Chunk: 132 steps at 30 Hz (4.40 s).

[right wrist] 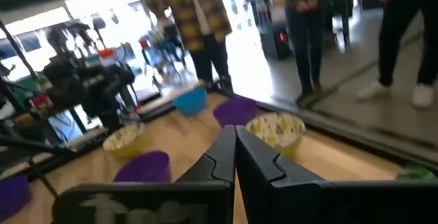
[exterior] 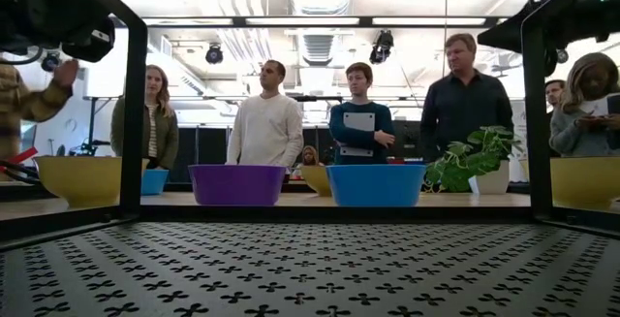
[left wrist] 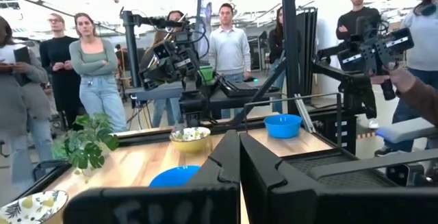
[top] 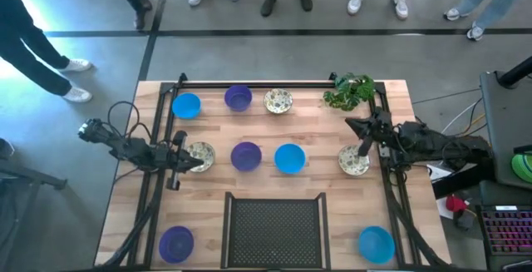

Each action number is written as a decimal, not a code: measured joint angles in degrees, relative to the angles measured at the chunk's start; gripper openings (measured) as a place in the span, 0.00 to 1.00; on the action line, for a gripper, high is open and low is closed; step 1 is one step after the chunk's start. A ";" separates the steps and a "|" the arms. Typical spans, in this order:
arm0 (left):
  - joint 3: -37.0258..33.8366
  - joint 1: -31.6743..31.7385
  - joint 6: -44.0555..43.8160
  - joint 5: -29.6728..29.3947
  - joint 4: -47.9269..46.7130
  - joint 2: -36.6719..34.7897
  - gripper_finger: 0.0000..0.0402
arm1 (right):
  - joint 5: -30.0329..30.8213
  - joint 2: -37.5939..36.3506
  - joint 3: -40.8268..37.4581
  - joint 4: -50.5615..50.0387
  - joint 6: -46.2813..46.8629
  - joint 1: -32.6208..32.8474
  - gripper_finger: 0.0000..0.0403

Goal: Pick & Place Mini bowls
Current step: Put the right white patterned bowl on the shelf

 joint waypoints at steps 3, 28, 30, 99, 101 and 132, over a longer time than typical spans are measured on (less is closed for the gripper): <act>0.01 0.00 0.03 -1.54 0.04 0.00 0.00 | -0.02 4.83 4.70 -5.55 2.84 0.00 0.02; 0.00 0.00 2.47 -11.88 -1.27 0.04 0.00 | -19.28 32.98 27.65 -41.59 24.35 0.02 0.02; 0.01 0.00 3.01 -11.87 -1.25 0.04 0.00 | -22.36 33.72 27.77 -42.86 26.04 0.02 0.02; 0.02 0.00 2.99 -19.31 -2.51 2.69 0.00 | -28.32 55.92 27.80 -47.42 31.73 0.00 0.36; 0.01 0.00 2.99 -19.31 -2.55 2.69 0.00 | -28.31 56.69 27.80 -47.16 31.38 0.00 0.36; 0.00 0.02 2.34 -19.31 -2.53 2.71 0.00 | -28.13 68.12 27.77 -45.78 32.79 0.00 0.36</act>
